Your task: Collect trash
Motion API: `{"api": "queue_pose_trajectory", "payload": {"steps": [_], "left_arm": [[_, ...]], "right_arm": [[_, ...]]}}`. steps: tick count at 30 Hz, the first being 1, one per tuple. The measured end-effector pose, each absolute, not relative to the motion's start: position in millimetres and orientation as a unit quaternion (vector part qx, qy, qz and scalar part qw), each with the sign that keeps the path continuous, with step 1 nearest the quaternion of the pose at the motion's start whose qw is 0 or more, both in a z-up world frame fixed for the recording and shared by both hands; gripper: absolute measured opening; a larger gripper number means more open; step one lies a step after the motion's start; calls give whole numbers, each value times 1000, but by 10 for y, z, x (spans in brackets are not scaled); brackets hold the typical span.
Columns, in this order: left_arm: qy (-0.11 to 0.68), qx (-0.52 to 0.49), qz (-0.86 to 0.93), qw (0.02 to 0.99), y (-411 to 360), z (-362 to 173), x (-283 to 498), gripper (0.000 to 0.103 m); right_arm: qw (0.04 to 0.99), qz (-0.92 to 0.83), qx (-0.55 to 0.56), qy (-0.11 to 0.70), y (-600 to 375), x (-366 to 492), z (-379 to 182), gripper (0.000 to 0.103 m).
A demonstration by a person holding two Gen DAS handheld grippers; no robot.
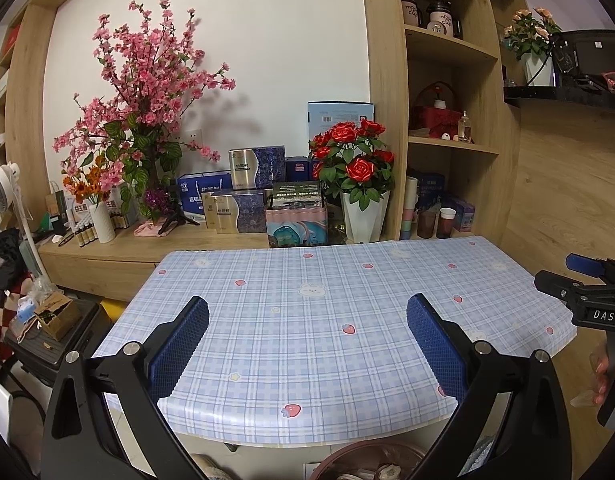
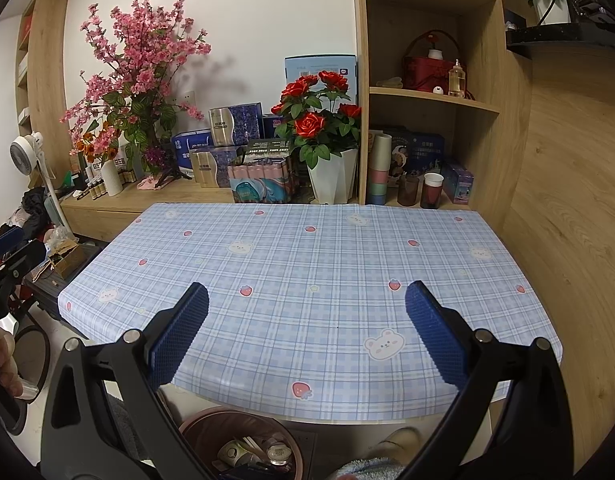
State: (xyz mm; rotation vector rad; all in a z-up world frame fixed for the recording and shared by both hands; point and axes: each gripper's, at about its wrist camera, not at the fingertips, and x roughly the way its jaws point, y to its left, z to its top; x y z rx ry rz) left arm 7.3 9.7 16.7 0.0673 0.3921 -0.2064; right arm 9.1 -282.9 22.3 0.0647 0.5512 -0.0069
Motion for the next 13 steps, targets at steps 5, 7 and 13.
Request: {"api": "queue_pose_trajectory", "payload": {"steps": [5, 7, 13], "left_arm": [[194, 34, -102, 975, 112, 164, 68, 97], [196, 34, -100, 975, 112, 165, 78, 97], [197, 32, -93, 975, 121, 158, 104, 97]], "right_arm": [[962, -4, 31, 272, -2836, 96, 209, 97], [962, -4, 32, 272, -2836, 97, 210, 97], [962, -4, 32, 272, -2834, 96, 211, 97]]}}
